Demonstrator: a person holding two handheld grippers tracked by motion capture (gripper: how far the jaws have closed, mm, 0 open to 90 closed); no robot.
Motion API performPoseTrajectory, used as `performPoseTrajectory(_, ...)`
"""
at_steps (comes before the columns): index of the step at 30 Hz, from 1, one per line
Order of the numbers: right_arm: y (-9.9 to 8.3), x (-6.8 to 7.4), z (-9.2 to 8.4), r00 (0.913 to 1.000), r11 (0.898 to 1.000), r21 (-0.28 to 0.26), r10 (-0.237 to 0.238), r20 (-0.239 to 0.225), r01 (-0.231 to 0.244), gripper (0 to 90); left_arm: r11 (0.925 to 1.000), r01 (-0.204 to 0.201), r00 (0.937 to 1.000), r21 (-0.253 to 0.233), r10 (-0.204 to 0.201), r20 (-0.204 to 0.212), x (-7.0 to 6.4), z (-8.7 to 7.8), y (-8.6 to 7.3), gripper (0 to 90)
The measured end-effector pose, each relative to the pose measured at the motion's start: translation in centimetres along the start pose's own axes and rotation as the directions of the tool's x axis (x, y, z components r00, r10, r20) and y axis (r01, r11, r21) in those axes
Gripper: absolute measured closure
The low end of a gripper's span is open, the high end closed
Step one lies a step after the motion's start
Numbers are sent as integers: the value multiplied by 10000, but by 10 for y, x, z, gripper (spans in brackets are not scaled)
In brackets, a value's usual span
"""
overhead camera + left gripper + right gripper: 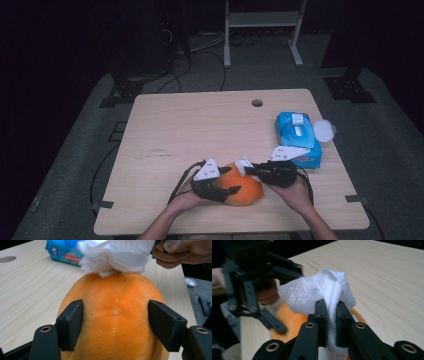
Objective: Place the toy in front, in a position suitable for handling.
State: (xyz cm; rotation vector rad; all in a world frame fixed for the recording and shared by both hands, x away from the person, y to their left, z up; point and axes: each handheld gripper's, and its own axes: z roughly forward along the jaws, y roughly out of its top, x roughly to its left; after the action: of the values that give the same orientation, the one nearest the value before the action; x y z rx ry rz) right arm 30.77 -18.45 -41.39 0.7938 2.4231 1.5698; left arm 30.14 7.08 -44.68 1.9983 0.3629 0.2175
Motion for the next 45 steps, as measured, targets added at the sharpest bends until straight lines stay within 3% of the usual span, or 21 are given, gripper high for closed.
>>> performPoseTrajectory(3, 1, 3, 3, 9996, 9995, 138, -281, 67, 280, 814, 10000, -47, 10000, -19, 47, 13, -2, -1, 0, 300)
performPoseTrajectory(10, -10, -21, -6, 9972, 9980, 418, 442, 611, -468, 813, 9999, 79, 9999, -118, -78, 113, 1, 0, -1, 297)
performPoseTrajectory(12, -9, -19, -6, 9975, 9981, 349, 489, 502, -507, 815, 9999, 101, 9999, -93, -100, 85, 1, 1, 0, 294)
performPoseTrajectory(18, 6, 9, 3, 9994, 9992, 282, -274, -226, 280, 814, 9998, 98, 9999, -150, -98, 30, -1, 2, 0, 285)
performPoseTrajectory(24, 0, -1, 4, 9996, 9978, 629, -224, 160, 213, 814, 9995, -126, 9999, -298, 129, 103, 0, 0, 2, 239)
performPoseTrajectory(28, -1, -2, 3, 9988, 9949, 925, -422, 253, 397, 814, 9990, 419, 9991, -158, -419, 25, 8, -5, 4, 138)
performPoseTrajectory(31, -3, -6, 0, 9994, 9952, 940, -283, 178, 265, 813, 9894, 1450, 9894, -47, -1450, 81, 20, -9, 1, 95)
performPoseTrajectory(33, -4, -8, -1, 9996, 9954, 935, -225, 159, 209, 814, 9812, 1926, 9810, 139, -1928, 232, 23, -7, -1, 86)
performPoseTrajectory(36, -4, -5, 0, 9995, 9950, 965, -281, 107, 269, 813, 9729, 2240, 9729, 579, -2267, 455, 22, 1, -5, 73)
performPoseTrajectory(38, -4, -4, 0, 9996, 9950, 960, -285, 72, 277, 812, 9719, 2222, 9730, 779, -2262, 463, 22, 4, -7, 74)
performPoseTrajectory(40, -3, -2, 1, 9993, 9947, 968, -357, 98, 346, 812, 9748, 2068, 9764, 841, -2111, 455, 21, 2, -5, 141)
performPoseTrajectory(43, 0, 2, 0, 9985, 9947, 912, -494, 238, 471, 812, 9885, 1401, 9894, 569, -1420, 310, 16, -3, -2, 279)
performPoseTrajectory(45, 4, 5, -4, 9974, 9960, 652, -634, 344, 611, 812, 9982, 596, 9982, -17, -596, 58, 12, -7, 4, 331)
